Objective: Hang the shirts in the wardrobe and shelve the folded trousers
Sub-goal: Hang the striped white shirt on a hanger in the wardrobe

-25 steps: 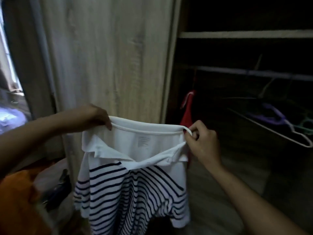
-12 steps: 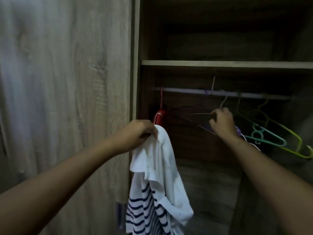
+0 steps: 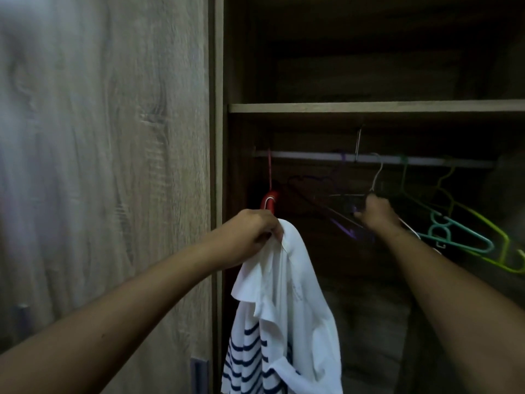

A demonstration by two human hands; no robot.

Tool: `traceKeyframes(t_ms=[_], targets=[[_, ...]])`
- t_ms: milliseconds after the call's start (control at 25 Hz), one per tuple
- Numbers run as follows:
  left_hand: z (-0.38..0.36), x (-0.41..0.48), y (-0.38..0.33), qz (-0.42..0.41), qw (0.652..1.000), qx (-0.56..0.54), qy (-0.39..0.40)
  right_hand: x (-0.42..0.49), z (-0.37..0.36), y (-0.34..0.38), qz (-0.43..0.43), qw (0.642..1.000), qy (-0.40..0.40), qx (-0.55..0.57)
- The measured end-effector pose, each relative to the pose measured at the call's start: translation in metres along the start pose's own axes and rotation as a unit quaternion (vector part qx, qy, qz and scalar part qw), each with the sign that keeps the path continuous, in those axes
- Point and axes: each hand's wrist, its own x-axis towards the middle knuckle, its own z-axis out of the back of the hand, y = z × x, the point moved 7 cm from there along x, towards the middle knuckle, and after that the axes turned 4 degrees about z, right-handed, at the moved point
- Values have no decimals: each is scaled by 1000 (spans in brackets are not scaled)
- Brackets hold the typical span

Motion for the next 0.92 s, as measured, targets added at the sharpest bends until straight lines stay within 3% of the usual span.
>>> traceKeyframes(t_ms=[120, 240, 440, 600, 760, 840, 920], targets=[[-2, -1, 4, 8, 1000, 10, 9, 3, -23, 13, 1, 996, 42, 75], [-2, -2, 5, 14, 1000, 24, 14, -4, -22, 28, -4, 985, -8, 173], [-4, 0, 12, 43, 998, 30, 22, -55, -27, 22, 59, 917, -89, 384], [-12, 6, 14, 69, 995, 38, 54, -100, -65, -15, 46, 906, -100, 410], [-20, 10, 13, 95, 992, 26, 76, -134, -61, -19, 38, 911, -30, 410], [-24, 10, 14, 109, 990, 23, 86, -155, -37, -13, 59, 878, -47, 472], [-27, 9, 12, 117, 988, 11, 103, -169, -5, -6, 54, 822, -76, 562]])
